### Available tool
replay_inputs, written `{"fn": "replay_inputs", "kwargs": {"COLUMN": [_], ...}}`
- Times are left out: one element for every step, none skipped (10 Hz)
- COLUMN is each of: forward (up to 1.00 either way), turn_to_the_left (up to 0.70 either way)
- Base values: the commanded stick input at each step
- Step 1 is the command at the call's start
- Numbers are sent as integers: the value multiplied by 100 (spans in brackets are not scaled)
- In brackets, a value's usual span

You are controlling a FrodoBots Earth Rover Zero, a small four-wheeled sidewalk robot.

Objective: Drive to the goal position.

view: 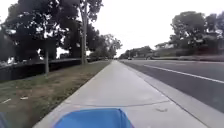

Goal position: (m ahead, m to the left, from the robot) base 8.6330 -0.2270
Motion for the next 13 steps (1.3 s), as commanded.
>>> {"fn": "replay_inputs", "kwargs": {"forward": [100, 100, 100, 100, 100, 100, 100, 100, 100, 100, 100, 100, 100], "turn_to_the_left": [0, 0, 0, 0, 0, 0, 0, 0, 0, 0, 0, 27, 27]}}
